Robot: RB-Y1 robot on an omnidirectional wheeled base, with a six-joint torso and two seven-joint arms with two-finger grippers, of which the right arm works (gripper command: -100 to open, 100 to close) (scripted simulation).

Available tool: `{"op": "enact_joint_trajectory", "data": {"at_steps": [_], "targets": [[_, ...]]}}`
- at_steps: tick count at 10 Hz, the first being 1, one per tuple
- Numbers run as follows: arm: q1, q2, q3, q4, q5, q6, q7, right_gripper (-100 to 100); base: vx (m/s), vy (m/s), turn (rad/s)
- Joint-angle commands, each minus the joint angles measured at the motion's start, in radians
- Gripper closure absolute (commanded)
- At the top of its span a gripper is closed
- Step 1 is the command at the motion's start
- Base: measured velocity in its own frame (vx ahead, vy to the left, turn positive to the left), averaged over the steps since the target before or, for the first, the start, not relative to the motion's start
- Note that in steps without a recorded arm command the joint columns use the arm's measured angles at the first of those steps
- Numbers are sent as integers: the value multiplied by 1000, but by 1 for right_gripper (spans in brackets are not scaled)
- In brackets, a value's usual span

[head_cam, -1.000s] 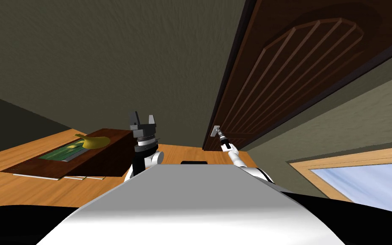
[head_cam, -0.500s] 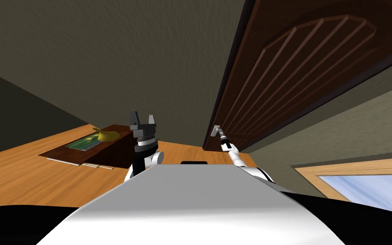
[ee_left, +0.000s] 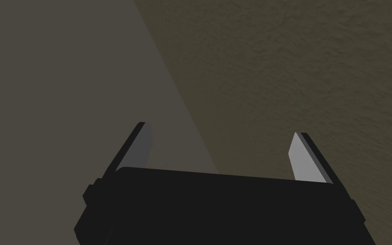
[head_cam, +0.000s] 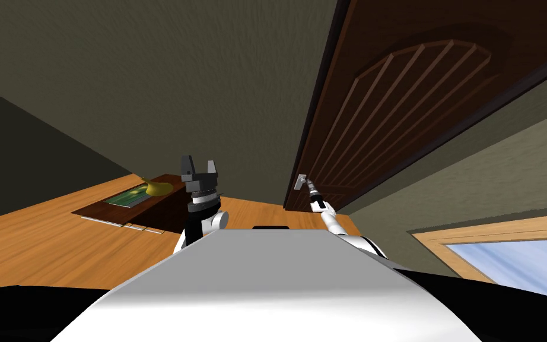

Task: Pull the door open

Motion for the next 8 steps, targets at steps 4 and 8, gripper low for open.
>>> {"op": "enact_joint_trajectory", "data": {"at_steps": [4, 8], "targets": [[32, -33, -18, -3, 57, -19, 122, -100, -18, 84, -25], [58, -59, -32, -6, 102, -33, 220, -100, -18, 48, -23]]}}
